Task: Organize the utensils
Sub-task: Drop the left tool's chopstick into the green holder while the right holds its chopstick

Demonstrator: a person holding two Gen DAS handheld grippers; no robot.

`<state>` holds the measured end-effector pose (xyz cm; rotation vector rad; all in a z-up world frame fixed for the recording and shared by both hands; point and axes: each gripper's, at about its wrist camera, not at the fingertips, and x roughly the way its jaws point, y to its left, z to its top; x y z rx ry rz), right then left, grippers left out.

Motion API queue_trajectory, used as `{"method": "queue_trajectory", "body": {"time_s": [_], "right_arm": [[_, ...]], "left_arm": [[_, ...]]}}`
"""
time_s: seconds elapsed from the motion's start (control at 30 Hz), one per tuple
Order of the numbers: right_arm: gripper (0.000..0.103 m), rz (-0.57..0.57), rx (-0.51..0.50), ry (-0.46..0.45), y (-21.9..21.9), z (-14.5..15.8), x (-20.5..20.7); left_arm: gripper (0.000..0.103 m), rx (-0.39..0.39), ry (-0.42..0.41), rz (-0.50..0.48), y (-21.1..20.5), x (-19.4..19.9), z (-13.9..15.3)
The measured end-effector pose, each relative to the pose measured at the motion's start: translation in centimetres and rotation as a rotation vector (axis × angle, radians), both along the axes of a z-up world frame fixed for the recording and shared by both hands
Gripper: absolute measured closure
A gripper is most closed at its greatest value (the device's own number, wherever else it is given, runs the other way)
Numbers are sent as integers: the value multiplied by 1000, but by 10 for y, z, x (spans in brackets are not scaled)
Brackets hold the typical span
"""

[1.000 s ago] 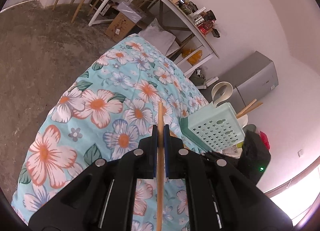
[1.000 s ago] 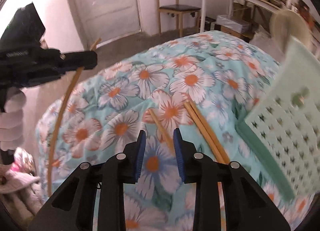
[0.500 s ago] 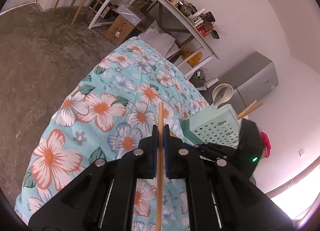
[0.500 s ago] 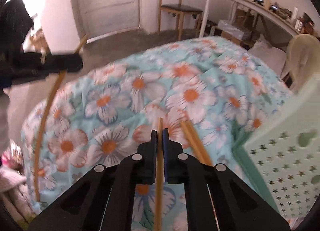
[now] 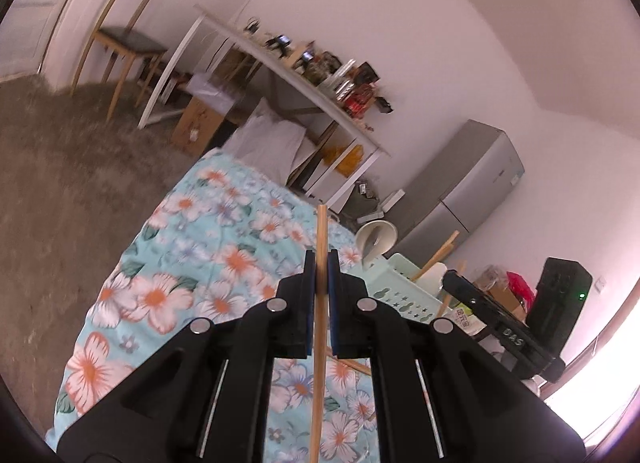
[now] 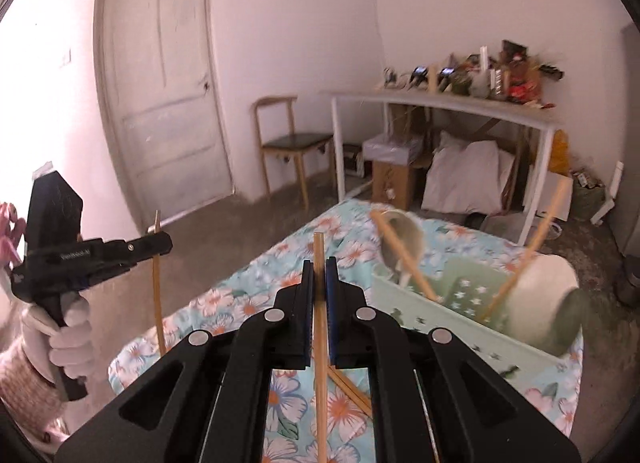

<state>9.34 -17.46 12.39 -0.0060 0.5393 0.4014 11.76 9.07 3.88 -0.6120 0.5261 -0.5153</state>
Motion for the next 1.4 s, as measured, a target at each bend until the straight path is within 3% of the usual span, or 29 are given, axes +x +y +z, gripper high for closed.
{"method": "queue_trajectory", "body": {"time_s": [0.23, 0.57, 0.83, 1.1, 1.23, 1.4], "right_arm": [[97, -41, 20, -9, -19, -8, -25], [97, -98, 104, -113, -58, 21, -62], [97, -155, 199, -212, -99, 38, -92], [97, -173, 254, -251, -125, 43, -112], [97, -179, 282, -251, -137, 38, -114], [97, -189, 297, -218, -150, 26, -114]], "left_arm": [[98, 59, 18, -17, -18, -1, -1], [98, 86, -94, -12, -31, -11, 39], [98, 57, -253, -65, -70, 1, 98], [98, -22, -438, -112, -132, 15, 160], [98, -13, -472, -36, -165, 28, 169], [98, 84, -457, 146, -204, 50, 159]]}}
